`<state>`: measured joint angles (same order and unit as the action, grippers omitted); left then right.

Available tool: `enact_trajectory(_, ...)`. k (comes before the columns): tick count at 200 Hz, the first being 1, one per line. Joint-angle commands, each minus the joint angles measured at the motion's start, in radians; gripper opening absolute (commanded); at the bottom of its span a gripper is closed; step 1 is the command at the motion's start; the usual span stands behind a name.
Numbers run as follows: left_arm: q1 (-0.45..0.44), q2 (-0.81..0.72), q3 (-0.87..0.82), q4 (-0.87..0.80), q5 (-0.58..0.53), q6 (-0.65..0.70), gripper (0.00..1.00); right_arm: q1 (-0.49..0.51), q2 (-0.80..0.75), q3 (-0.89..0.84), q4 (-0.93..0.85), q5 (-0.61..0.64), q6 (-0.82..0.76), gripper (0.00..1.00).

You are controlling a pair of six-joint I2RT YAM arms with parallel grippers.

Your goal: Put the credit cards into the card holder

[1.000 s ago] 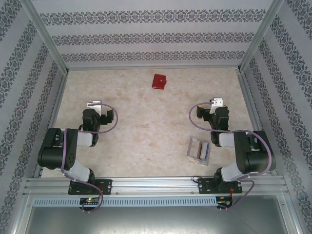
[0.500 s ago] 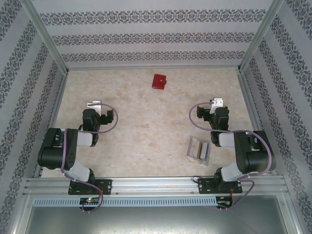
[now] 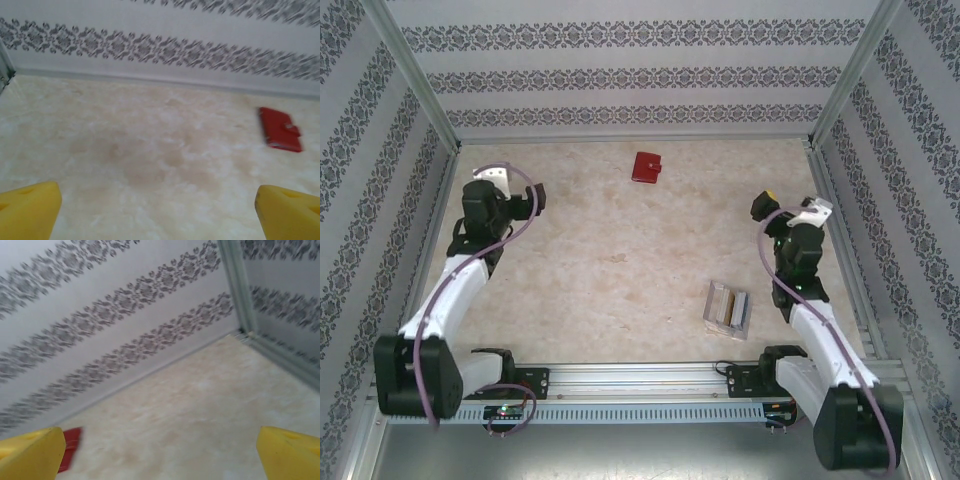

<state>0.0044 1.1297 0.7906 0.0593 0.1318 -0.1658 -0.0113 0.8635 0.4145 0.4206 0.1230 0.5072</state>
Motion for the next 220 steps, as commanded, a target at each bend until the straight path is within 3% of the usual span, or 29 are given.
enact_trajectory(1, -0.011, -0.107, -0.089, -0.085, 0.117, -0.218, 1.00, 0.012, -0.043, 0.032, -0.332, -0.186, 0.220, 0.98)
enact_trajectory(19, -0.009, -0.197, -0.163, -0.125, -0.043, -0.705, 1.00, 0.098, -0.035, 0.124, -0.622, -0.117, 0.202, 0.98)
enact_trajectory(31, -0.010, -0.232, -0.209, -0.126, -0.024, -0.824, 1.00, 0.174, -0.006, 0.186, -0.780, -0.057, 0.203, 0.98)
enact_trajectory(42, -0.029, -0.238, -0.221, -0.105, 0.020, -0.809, 0.99, 0.246, 0.038, 0.254, -0.927, -0.008, 0.220, 0.98)
enact_trajectory(82, -0.267, -0.128, 0.064, -0.565, -0.119, -0.529, 1.00, 0.618, 0.302, 0.495, -1.289, 0.213, 0.306, 0.98)
enact_trajectory(108, -0.356, 0.053, 0.196, -0.710, 0.040, -0.468, 1.00, 0.797, 0.492, 0.626, -1.450, 0.314, 0.416, 0.98)
enact_trajectory(117, -0.389, 0.112, 0.250, -0.774, 0.069, -0.430, 1.00, 0.824, 0.543, 0.672, -1.510, 0.327, 0.465, 0.97)
enact_trajectory(139, -0.428, 0.187, 0.317, -0.886, -0.001, -0.365, 1.00, 0.852, 0.600, 0.715, -1.576, 0.293, 0.571, 0.89)
enact_trajectory(160, -0.428, 0.204, 0.323, -0.884, -0.056, -0.342, 1.00, 0.857, 0.554, 0.652, -1.542, 0.256, 0.662, 0.85)
enact_trajectory(193, -0.428, 0.182, 0.299, -0.836, -0.001, -0.338, 1.00, 0.860, 0.490, 0.559, -1.433, 0.135, 0.753, 0.78)
enact_trajectory(220, -0.427, 0.187, 0.315, -0.888, -0.031, -0.303, 1.00, 0.895, 0.506, 0.521, -1.376, 0.127, 0.809, 0.59)
